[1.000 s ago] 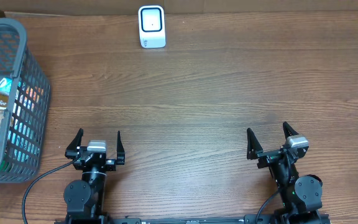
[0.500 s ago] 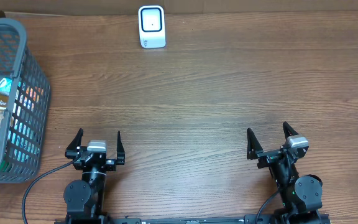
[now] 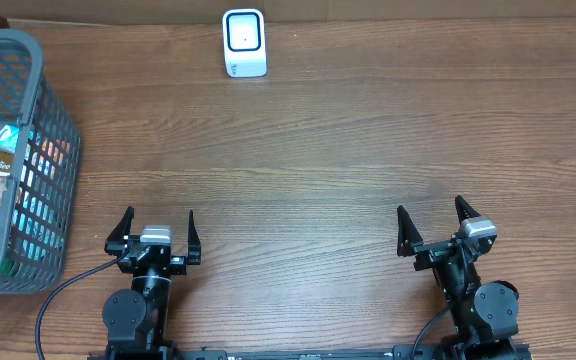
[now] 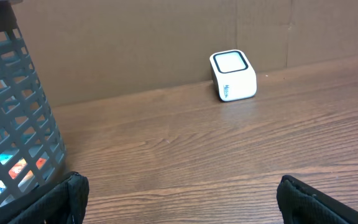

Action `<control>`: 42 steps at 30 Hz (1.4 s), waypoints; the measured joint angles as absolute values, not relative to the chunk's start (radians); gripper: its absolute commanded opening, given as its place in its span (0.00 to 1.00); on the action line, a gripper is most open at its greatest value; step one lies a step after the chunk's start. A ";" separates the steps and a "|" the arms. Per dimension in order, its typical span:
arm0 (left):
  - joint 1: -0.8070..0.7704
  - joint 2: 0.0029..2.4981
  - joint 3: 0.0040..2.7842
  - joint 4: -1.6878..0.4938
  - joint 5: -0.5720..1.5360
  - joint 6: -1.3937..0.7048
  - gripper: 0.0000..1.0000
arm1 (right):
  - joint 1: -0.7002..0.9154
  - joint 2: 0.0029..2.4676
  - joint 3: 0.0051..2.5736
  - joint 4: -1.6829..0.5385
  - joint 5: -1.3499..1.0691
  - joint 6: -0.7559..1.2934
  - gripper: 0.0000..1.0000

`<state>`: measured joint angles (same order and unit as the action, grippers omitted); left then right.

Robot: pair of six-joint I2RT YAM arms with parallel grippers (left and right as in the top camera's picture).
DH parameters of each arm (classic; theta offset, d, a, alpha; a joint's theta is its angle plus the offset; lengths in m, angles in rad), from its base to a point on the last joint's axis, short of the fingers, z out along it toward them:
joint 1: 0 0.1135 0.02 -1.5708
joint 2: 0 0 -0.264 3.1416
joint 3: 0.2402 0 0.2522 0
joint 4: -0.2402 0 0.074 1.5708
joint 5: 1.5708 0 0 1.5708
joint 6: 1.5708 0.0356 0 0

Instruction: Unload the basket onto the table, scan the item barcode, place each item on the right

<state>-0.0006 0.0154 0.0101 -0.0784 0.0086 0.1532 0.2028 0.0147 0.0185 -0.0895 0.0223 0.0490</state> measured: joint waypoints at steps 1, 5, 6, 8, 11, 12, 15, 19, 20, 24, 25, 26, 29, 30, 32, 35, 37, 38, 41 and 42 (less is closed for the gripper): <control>-0.001 0.015 0.010 -0.078 0.009 0.153 1.00 | 0.203 0.015 0.019 -0.089 0.023 0.049 1.00; -0.001 0.015 0.010 -0.078 0.009 0.153 1.00 | 0.203 0.015 0.019 -0.089 0.023 0.048 1.00; -0.001 0.015 0.010 -0.078 0.009 0.153 1.00 | 0.203 0.015 0.019 -0.089 0.023 0.048 1.00; -0.001 0.015 0.010 -0.078 0.008 0.153 0.99 | 0.203 0.015 0.019 -0.089 0.023 0.048 1.00; -0.001 0.015 0.010 -0.078 0.009 0.153 1.00 | 0.203 0.015 0.019 -0.089 0.023 0.049 1.00; -0.001 0.015 0.010 -0.078 0.009 0.153 1.00 | 0.203 0.015 0.019 -0.089 0.023 0.049 1.00; -0.001 0.015 0.010 -0.078 0.009 0.153 0.99 | 0.203 0.015 0.019 -0.089 0.022 0.049 1.00; -0.001 0.015 0.010 -0.078 0.009 0.153 0.99 | 0.203 0.015 0.019 -0.089 0.023 0.048 1.00; -0.001 0.015 0.010 -0.078 0.009 0.153 0.99 | 0.203 0.015 0.019 -0.089 0.023 0.048 1.00; -0.001 0.015 0.010 -0.078 0.009 0.149 0.99 | 0.203 0.015 0.019 -0.089 0.022 0.049 1.00; -0.001 0.015 0.010 -0.078 0.009 0.147 0.99 | 0.203 0.015 0.019 -0.089 0.023 0.049 1.00; -0.001 0.015 0.010 -0.078 0.009 0.143 1.00 | 0.203 0.015 0.019 -0.089 0.023 0.048 1.00; -0.001 0.015 0.010 -0.078 0.009 0.133 0.99 | 0.203 0.015 0.019 -0.089 0.022 0.049 1.00; -0.001 0.015 0.010 -0.078 0.009 0.133 1.00 | 0.203 0.015 0.019 -0.089 0.023 0.049 1.00; -0.001 0.015 0.010 -0.078 0.009 0.130 0.99 | 0.203 0.015 0.019 -0.089 0.023 0.049 1.00; -0.001 0.015 0.010 -0.078 0.010 0.130 0.99 | 0.203 0.015 0.019 -0.089 0.023 0.048 1.00; -0.001 0.015 0.010 -0.078 0.011 0.130 1.00 | 0.203 0.015 0.019 -0.089 0.023 0.048 1.00; -0.001 0.015 0.010 -0.076 0.012 0.130 1.00 | 0.203 0.015 0.019 -0.089 0.023 0.048 1.00; -0.001 0.015 0.010 -0.067 0.012 0.130 1.00 | 0.203 0.015 0.019 -0.089 0.023 0.049 1.00; -0.001 0.015 0.010 -0.060 0.012 0.130 1.00 | 0.203 0.015 0.019 -0.089 0.023 0.049 1.00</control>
<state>-0.0006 0.0154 0.0097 -0.0597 0.0120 0.1299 0.2028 0.0147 0.0185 -0.0891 0.0227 0.0486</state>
